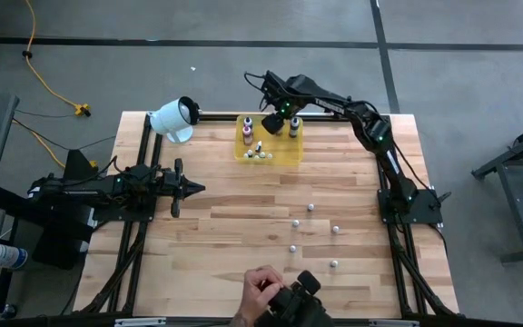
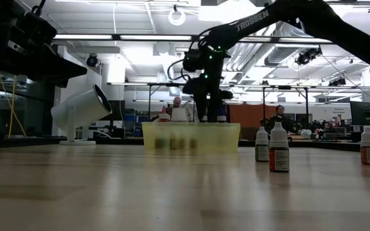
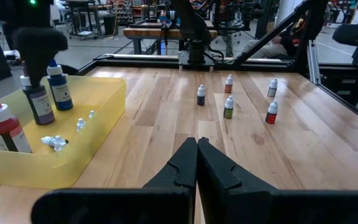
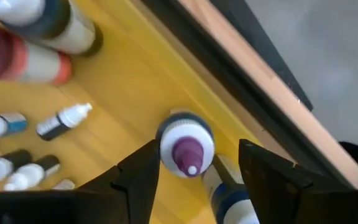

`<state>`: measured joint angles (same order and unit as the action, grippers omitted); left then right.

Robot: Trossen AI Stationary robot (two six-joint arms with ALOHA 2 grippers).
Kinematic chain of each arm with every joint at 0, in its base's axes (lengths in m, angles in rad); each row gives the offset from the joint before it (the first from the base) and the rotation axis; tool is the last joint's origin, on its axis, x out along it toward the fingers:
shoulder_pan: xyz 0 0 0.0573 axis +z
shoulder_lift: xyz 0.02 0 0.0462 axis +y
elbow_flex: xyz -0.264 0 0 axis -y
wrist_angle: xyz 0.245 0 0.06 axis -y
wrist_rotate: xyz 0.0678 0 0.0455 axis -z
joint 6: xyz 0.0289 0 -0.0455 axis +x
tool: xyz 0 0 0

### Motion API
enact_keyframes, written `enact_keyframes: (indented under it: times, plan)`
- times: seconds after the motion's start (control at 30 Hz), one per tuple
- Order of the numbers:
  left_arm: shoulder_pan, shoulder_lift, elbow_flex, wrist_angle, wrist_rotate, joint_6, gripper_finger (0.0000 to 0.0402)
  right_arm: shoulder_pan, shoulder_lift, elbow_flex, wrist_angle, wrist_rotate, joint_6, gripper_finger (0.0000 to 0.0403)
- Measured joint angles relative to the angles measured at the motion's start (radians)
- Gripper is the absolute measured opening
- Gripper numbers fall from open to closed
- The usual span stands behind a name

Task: Pick & Place food coloring
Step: Put the large violet food coloring bottle into the yellow container, then put the small orange food coloring bottle into the yellow container

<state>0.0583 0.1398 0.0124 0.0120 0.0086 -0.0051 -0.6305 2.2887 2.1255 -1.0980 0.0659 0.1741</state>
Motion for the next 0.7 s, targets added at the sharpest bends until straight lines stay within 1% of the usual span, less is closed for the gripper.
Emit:
enact_keyframes:
  times: [0.2, 0.37, 0.5, 0.7]
  plan:
    - [0.000, 0.000, 0.000, 0.000, 0.000, 0.000, 0.0000, -0.003, -0.002, 0.091, -0.022, -0.001, -0.018, 0.0213]
    - [0.000, 0.000, 0.000, 0.000, 0.000, 0.000, 0.0000, 0.002, -0.003, 0.229, -0.114, 0.000, -0.029, 0.0214]
    - [0.000, 0.000, 0.000, 0.000, 0.000, 0.000, 0.0000, 0.016, -0.093, 0.178, -0.118, -0.015, -0.067, 0.0214]
    - [0.000, 0.000, 0.000, 0.000, 0.000, 0.000, 0.0000, 0.061, -0.185, 0.175, -0.303, 0.000, -0.154, 0.0213]
